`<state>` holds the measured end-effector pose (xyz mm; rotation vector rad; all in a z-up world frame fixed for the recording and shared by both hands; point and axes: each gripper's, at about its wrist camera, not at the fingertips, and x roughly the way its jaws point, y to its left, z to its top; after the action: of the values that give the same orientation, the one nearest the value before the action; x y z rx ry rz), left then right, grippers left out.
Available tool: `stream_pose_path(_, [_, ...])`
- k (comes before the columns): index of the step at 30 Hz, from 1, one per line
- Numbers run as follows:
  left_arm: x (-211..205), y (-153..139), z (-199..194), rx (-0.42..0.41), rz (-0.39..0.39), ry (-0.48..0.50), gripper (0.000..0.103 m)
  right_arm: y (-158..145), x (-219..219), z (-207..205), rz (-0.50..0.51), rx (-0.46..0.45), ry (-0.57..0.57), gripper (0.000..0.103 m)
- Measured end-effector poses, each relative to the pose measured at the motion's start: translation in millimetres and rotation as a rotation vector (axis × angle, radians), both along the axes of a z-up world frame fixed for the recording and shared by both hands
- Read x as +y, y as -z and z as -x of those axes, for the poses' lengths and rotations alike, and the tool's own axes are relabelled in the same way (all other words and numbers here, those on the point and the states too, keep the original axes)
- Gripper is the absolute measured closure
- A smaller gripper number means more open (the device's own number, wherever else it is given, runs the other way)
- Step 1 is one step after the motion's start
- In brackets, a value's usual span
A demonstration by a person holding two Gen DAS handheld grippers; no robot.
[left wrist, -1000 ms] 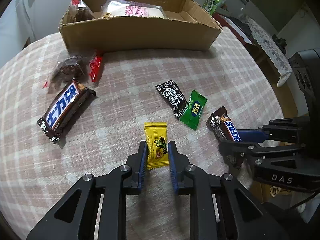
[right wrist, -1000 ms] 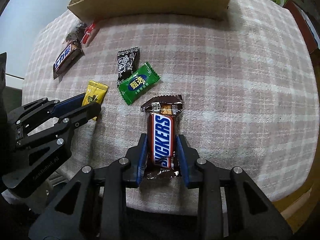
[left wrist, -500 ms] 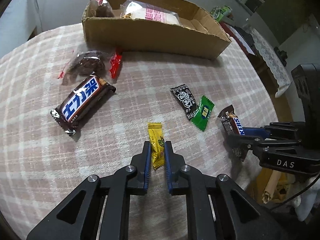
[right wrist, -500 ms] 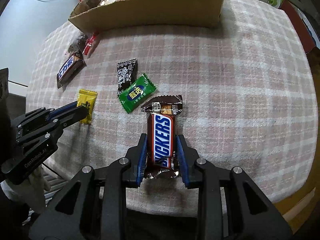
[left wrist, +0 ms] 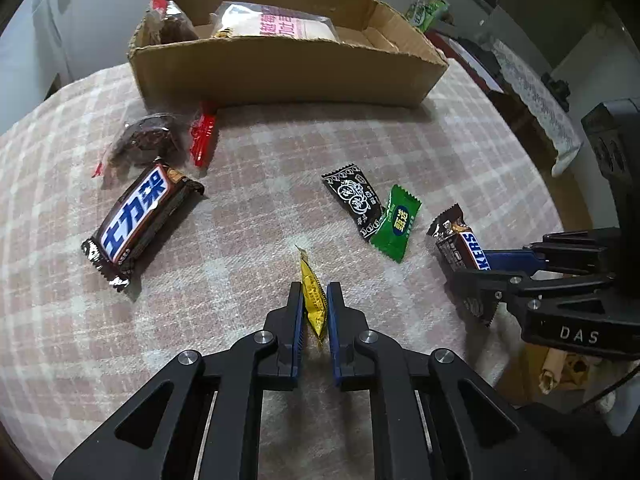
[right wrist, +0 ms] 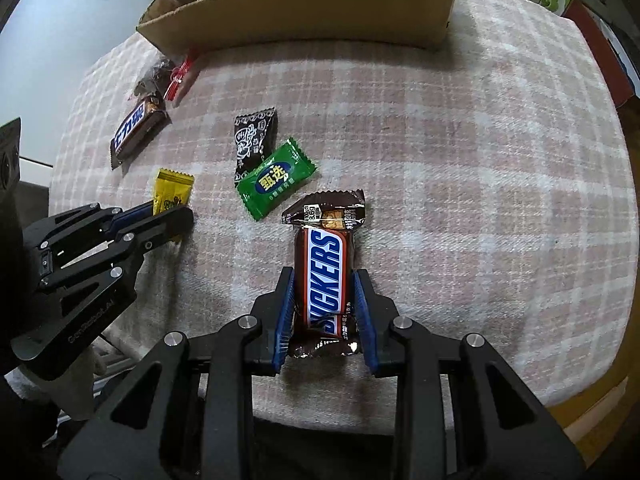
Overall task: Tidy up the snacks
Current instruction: 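Carry the Snickers bar and yellow candy into the box and open both grippers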
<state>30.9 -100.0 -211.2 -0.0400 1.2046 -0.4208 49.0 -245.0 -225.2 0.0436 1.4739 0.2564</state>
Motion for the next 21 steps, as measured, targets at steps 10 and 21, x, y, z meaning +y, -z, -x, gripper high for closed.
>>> stream_pose_path(10, [17.4,-28.0,-2.9,-0.046,0.064,-0.048,0.093,-22.9,-3.4,1.6,-0.023,-0.042,0.016,0.073])
stream_pose_path(21, [24.9,-79.8,-35.1,-0.172,0.073,-0.061,0.094,-78.2,-13.6,-23.8,-0.058,-0.166,0.038,0.073])
